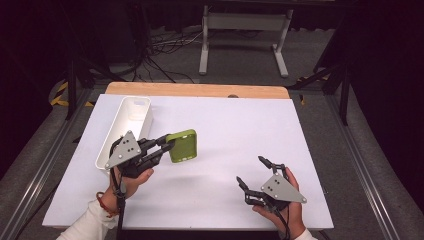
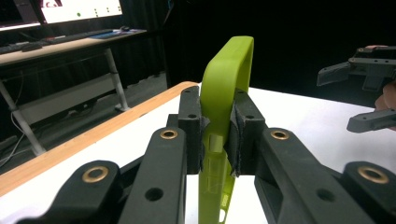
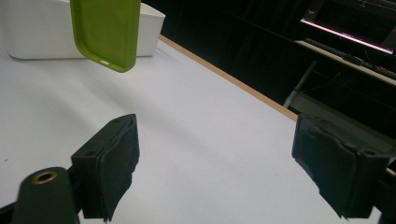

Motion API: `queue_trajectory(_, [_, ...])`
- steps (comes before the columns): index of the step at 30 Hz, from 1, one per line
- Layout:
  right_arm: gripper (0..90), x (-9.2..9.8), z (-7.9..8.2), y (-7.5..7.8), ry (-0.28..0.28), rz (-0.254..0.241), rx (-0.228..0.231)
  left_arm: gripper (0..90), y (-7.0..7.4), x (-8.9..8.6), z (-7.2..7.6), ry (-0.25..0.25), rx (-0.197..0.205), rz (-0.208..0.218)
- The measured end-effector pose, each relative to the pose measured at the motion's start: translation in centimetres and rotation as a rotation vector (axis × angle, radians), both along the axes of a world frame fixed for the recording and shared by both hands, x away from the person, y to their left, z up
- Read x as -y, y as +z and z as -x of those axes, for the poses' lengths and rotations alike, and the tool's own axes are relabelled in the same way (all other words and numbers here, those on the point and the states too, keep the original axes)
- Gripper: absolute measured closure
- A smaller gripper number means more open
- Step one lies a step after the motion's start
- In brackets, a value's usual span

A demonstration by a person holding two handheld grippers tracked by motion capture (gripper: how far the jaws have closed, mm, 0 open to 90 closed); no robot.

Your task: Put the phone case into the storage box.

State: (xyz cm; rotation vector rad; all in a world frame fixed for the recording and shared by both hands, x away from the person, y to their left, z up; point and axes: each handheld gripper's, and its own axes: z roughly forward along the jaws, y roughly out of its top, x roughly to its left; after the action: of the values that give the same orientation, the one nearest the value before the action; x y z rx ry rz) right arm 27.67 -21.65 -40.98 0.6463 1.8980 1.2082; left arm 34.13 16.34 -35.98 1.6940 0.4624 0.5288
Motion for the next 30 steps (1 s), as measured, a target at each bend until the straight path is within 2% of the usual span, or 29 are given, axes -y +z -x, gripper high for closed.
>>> queue_trajectory(9, [16.1, -0.1, -0.2, -0.1, 0.008, -0.003, -0.007, 77.8, 0.6, -0.9, -0.2, 0.006, 0.006, -0.007])
queue_trajectory(18, [16.2, -0.4, -0.2, -0.3, 0.015, 0.006, -0.010, 77.9, 0.7, -1.0, -0.3, 0.006, 0.007, -0.016])
queue_trajectory(30, [16.3, -0.5, -0.3, -0.4, 0.018, 0.008, -0.012, 78.0, 1.2, -2.1, -0.2, 0.015, 0.027, -0.001])
